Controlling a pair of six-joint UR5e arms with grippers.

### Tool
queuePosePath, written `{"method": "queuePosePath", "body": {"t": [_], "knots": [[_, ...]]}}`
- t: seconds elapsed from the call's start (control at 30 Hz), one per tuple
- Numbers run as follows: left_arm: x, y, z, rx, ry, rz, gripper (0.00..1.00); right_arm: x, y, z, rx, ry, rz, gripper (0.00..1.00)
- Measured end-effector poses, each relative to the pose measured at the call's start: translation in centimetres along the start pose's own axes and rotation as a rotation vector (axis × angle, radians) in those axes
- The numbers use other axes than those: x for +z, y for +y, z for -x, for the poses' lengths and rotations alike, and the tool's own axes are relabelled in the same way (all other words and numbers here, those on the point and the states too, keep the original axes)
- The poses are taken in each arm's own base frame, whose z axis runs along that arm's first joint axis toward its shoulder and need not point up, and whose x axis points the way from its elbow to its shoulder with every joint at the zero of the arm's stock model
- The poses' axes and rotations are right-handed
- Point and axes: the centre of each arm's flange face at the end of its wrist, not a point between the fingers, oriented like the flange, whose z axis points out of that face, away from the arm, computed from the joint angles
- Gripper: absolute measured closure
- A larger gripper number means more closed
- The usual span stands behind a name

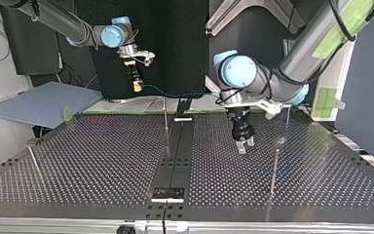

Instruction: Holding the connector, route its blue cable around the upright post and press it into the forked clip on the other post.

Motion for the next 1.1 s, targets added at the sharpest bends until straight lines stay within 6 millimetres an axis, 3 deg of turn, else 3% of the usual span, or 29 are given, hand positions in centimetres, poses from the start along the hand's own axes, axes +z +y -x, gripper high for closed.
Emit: {"method": "queuePosePath", "body": {"t": [0.47, 1.1], "knots": [[-2.3, -2.9, -3.1, 0.116, 0.079, -0.027, 0.02, -0.1, -0.1, 0.1, -0.003, -0.008, -0.001, 1.00], [-4.4, -3.9, -3.3, 0.214, 0.129, -0.076, 0.02, -0.1, -0.1, 0.1, -0.005, -0.012, -0.001, 1.00]]}}
